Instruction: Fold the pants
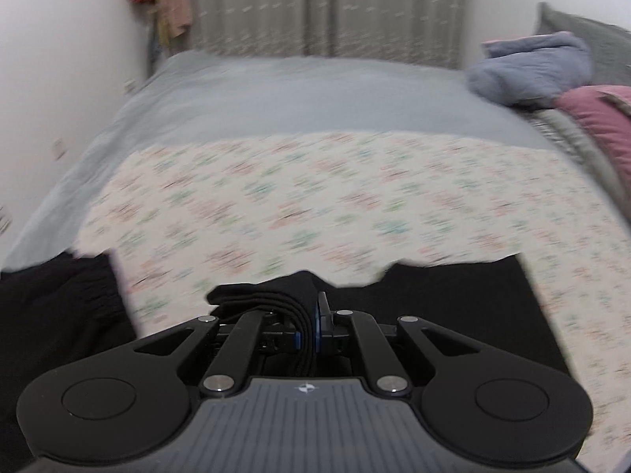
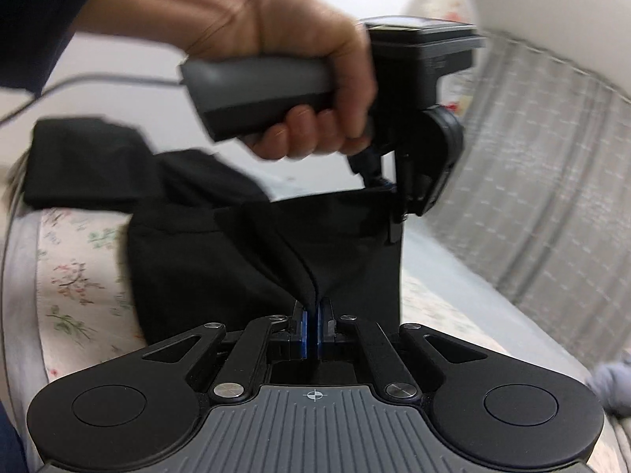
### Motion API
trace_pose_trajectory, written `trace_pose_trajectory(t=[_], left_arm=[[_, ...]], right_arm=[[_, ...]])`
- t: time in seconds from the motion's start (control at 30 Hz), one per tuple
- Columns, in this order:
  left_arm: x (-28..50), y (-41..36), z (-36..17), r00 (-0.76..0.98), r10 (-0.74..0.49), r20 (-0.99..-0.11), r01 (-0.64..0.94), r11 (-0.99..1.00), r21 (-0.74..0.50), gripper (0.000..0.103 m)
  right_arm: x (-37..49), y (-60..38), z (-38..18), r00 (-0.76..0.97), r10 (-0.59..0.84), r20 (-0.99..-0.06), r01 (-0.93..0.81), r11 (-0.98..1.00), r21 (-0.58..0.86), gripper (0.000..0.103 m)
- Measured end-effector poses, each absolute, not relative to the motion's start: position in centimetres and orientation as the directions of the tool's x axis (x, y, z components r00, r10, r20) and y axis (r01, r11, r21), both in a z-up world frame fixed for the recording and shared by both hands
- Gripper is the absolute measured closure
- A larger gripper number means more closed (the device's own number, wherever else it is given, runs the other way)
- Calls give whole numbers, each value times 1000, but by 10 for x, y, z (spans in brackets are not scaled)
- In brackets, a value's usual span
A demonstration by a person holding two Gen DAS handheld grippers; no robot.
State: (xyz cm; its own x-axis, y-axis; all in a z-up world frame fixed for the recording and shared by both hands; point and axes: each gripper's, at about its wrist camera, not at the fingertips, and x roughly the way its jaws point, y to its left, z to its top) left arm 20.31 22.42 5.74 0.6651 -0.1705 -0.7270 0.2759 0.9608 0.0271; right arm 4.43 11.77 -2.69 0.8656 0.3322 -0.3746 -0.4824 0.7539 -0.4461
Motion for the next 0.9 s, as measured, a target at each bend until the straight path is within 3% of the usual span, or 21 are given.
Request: trace_pose_trajectory(t=[0.2, 0.47, 0.63, 0.83, 0.9], left_arm=[[213, 281, 23, 649, -86, -756, 164, 986, 28, 89], [220, 299, 6, 647, -33, -762, 164, 982, 97, 89], [224, 314, -29, 645, 3, -764, 158, 978, 138, 87], [215, 338, -18, 693, -41, -720, 73, 997, 14, 82], [215, 338, -14, 700, -29, -713, 58, 998, 16, 81]], right_arm=[[49, 181, -54, 804, 399, -442, -582, 682, -443, 101], [49, 223, -69, 753, 437, -492, -641, 655, -400, 101], [56, 234, -90, 690, 429, -583, -693, 625, -360, 99], [51, 216, -84, 632, 480, -608, -733, 624, -270, 91], [50, 199, -74, 606, 510, -610, -740, 643, -198, 83]])
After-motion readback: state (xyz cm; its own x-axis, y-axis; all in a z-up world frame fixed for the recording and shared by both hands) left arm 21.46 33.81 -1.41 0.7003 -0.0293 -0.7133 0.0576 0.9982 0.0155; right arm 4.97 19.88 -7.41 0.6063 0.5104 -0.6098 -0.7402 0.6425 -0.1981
